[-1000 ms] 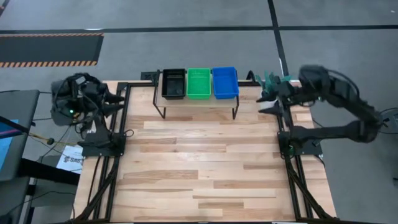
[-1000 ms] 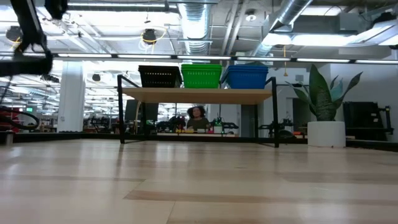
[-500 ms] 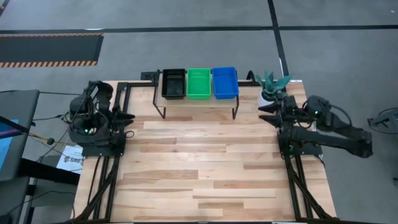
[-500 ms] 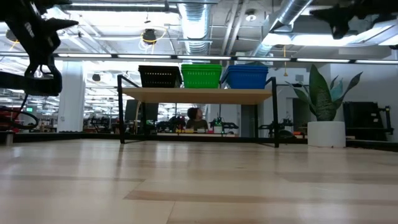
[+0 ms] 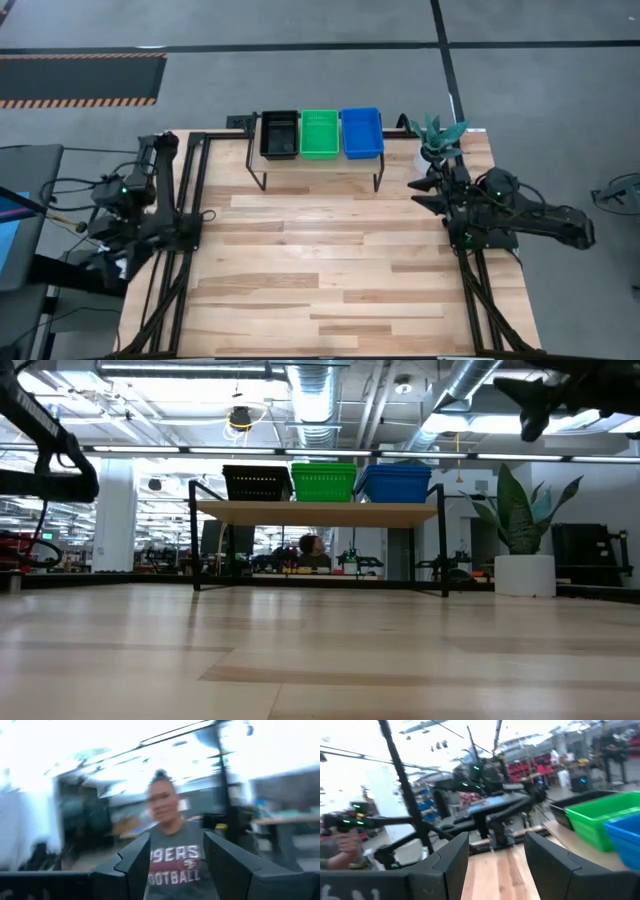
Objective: Stack baskets on shelf by color
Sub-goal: Return to Home Position
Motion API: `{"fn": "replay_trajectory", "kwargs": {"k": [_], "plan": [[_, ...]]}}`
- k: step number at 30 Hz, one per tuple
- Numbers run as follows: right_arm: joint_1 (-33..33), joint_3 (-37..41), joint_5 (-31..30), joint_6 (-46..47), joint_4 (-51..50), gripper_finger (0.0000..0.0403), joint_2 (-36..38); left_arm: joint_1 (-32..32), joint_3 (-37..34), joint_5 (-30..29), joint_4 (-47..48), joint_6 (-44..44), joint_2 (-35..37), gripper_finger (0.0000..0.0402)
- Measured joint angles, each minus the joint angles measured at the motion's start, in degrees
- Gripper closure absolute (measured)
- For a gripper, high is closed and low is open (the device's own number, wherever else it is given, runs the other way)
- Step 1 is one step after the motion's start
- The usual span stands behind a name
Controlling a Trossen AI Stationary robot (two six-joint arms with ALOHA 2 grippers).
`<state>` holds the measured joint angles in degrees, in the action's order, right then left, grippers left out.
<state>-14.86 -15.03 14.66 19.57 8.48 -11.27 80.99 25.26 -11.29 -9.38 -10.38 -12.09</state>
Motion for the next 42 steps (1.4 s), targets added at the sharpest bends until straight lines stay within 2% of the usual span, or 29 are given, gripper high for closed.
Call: {"fn": "replay_trajectory", "kwargs": {"k": [1,2,6,8,10,14,22,26,30,35,42], "plan": [[0.7,0.5,0.0,0.0,1.6,0.0188,0.0,0.0,-0.5,2.9,0.1,-2.7,0.8,0.0228],[1.5,0.9,0.0,0.0,2.6,0.0188,0.0,0.0,-1.0,3.2,0.2,-4.2,1.4,0.0228],[5.0,2.1,0.0,-0.3,4.6,0.0189,0.0,-1.9,-3.9,-8.4,1.3,-5.2,5.9,0.0228],[6.7,2.5,-0.9,-0.5,4.5,0.0191,0.0,-3.4,-4.7,-10.7,2.4,-5.1,9.4,0.0228],[8.4,3.3,-2.6,-0.6,5.3,0.0191,0.0,-4.8,-5.0,-5.5,3.8,-5.2,12.2,0.0228],[11.3,6.1,-4.4,-2.3,9.8,0.0189,0.0,-7.5,-4.4,1.5,3.5,-5.9,11.0,0.0228],[16.7,11.9,-7.1,-5.0,18.0,0.0190,0.0,-12.7,-12.6,3.1,-1.3,-0.2,12.0,0.0228],[18.1,14.3,-11.4,-5.1,19.2,0.0190,0.0,-15.9,-18.9,3.6,-7.1,4.7,11.9,0.0228],[19.0,14.5,-12.3,-6.9,18.2,0.0189,-0.2,-19.0,-24.6,3.8,-11.5,9.9,11.9,0.0228],[20.5,14.6,-12.6,-11.9,17.5,0.0189,-1.2,-22.9,-24.5,4.7,-8.1,12.7,11.8,0.0228],[20.8,14.6,-22.0,-12.6,13.5,0.0190,-2.8,-29.8,-24.5,6.0,-2.0,13.6,11.9,0.0228]]}}
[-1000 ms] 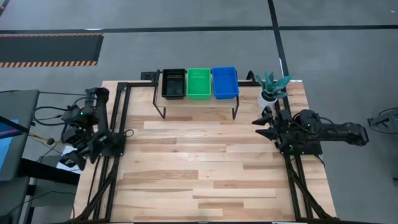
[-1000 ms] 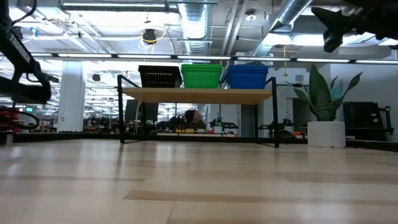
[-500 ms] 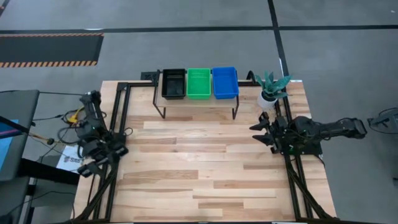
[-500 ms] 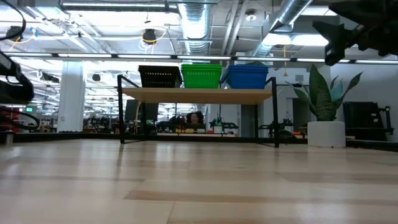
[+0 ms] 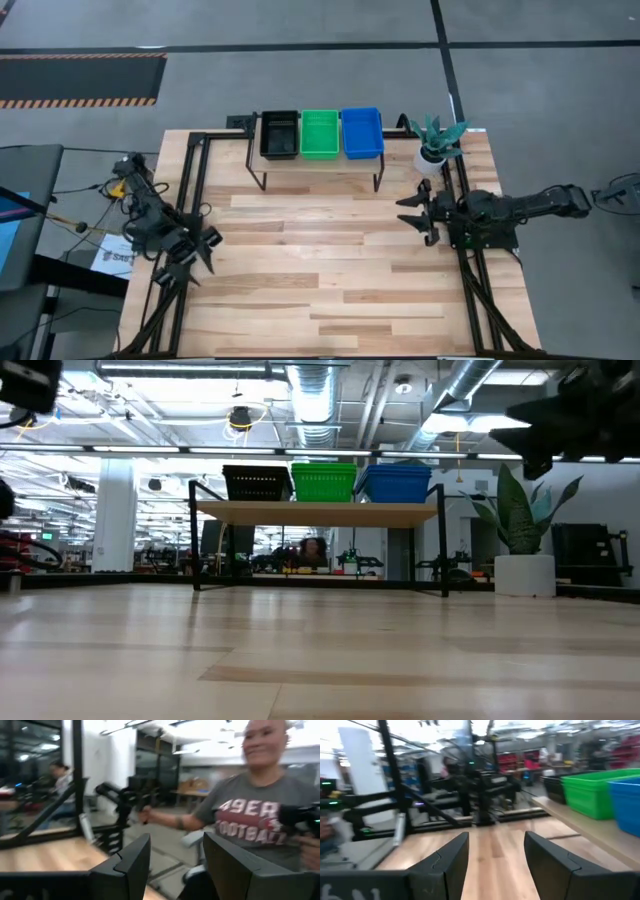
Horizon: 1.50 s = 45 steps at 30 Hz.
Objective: Stack baskets on shelf by color
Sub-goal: Return to Home Position
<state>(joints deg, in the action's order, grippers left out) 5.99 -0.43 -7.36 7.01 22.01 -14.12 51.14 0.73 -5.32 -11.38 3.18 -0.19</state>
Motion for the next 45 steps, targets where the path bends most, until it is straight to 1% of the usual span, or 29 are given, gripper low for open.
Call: {"fn": "replay_trajectory", "kwargs": {"k": [3,9,12,14,15,16,18,20,23,25,28,30,33,36,40,42,45], "plan": [[-0.2,0.0,-2.8,0.0,0.7,0.0189,-2.1,-4.0,0.0,0.1,2.4,0.3,0.0,0.0228],[-0.8,0.0,-3.3,-0.2,2.2,0.0189,-6.4,-13.8,1.0,0.5,9.0,0.0,0.0,0.0228],[-2.5,0.1,-3.3,-1.3,8.8,0.0191,-7.8,-18.9,1.3,1.7,9.4,-0.1,0.0,0.0228],[-4.4,0.0,-3.2,-1.4,14.7,0.0191,-7.9,-22.1,1.3,4.6,9.6,-0.1,0.0,0.0228],[-5.3,-0.1,-2.7,-1.5,15.3,0.0190,-7.0,-23.7,1.3,6.7,9.6,-0.1,0.0,0.0228],[-6.2,-0.2,-1.8,-2.0,14.7,0.0190,-5.6,-25.2,1.3,8.9,9.6,-0.1,0.0,0.0228],[-7.9,-1.2,-0.2,-2.5,10.3,0.0189,-2.4,-28.2,1.3,13.1,9.9,0.0,0.0,0.0228],[-9.6,-2.5,0.1,-0.3,2.3,0.0188,1.8,-31.0,1.3,16.7,10.2,0.9,0.0,0.0228],[-11.9,-4.7,0.0,3.6,-12.5,0.0189,9.2,-34.9,1.3,21.4,11.0,1.9,0.0,0.0228],[-12.6,-4.9,0.0,4.6,-17.4,0.0190,13.8,-37.3,1.3,24.0,11.2,1.8,0.0,0.0228],[-12.4,-3.4,0.0,2.9,-18.5,0.0191,13.9,-41.3,1.4,26.1,11.6,-0.1,0.0,0.0228],[-12.4,-0.7,-0.1,2.2,-15.0,0.0190,12.8,-44.1,1.4,26.1,11.7,-0.5,0.0,0.0228],[-12.2,0.0,-0.5,2.6,-18.5,0.0190,11.7,-47.7,1.4,27.3,11.7,-0.8,0.0,0.0228],[-12.1,0.0,-0.5,1.2,-18.6,0.0191,11.9,-50.5,1.4,29.6,11.6,-0.8,-0.2,0.0228],[-12.1,0.0,-0.5,-0.9,-18.5,0.0190,12.8,-53.0,1.4,32.2,11.5,-0.8,-0.2,0.0228],[-12.1,0.0,-0.5,-1.3,-18.6,0.0189,13.0,-53.5,1.4,32.0,11.5,-1.1,-0.2,0.0228],[-12.1,0.0,-0.5,-1.5,-18.6,0.0190,13.0,-53.6,1.4,29.7,11.6,-1.0,-0.2,0.0228]]}}
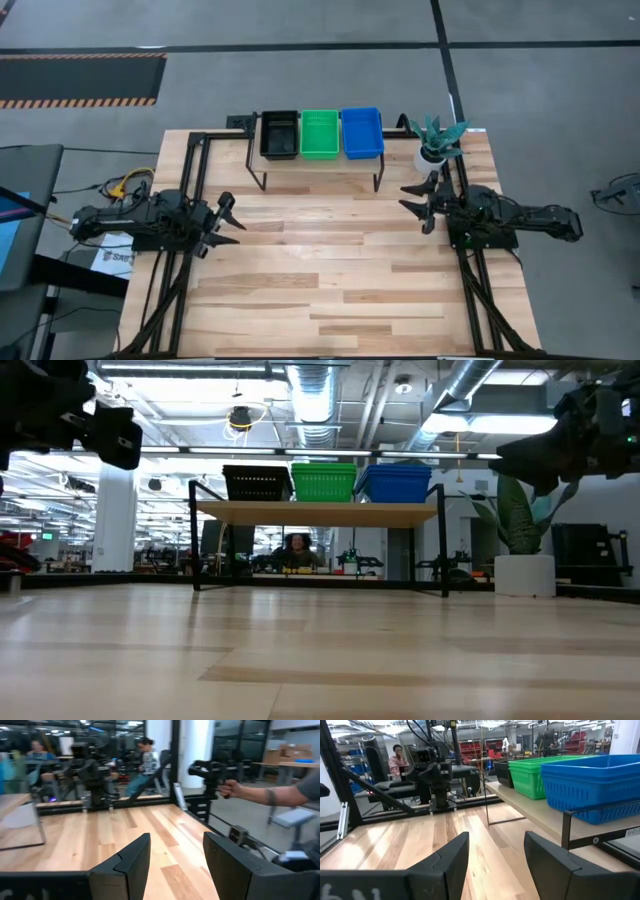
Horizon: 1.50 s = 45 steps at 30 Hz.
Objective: Stack baskets on shelf by color
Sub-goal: Return to Home Position
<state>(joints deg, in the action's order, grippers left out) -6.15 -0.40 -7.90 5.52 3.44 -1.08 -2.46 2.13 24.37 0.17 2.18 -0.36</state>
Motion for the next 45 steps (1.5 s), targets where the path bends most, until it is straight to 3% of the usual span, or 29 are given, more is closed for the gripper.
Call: {"fn": "replay_trajectory", "kwargs": {"k": [7,14,20,45], "plan": [[0.0,0.0,0.0,5.8,0.0,0.0192,0.0,0.0,0.0,-8.3,0.5,3.8,0.0,0.0228],[0.0,0.1,0.0,8.0,-0.1,0.0190,0.0,0.8,-0.3,-24.6,1.8,10.1,0.0,0.0228],[0.0,0.1,0.0,8.0,-0.1,0.0189,0.0,1.8,-0.3,-34.0,0.5,11.1,0.0,0.0228],[0.0,0.2,0.1,8.1,-0.2,0.0189,0.0,1.9,-0.3,-32.6,0.5,13.1,0.0,0.0228]]}}
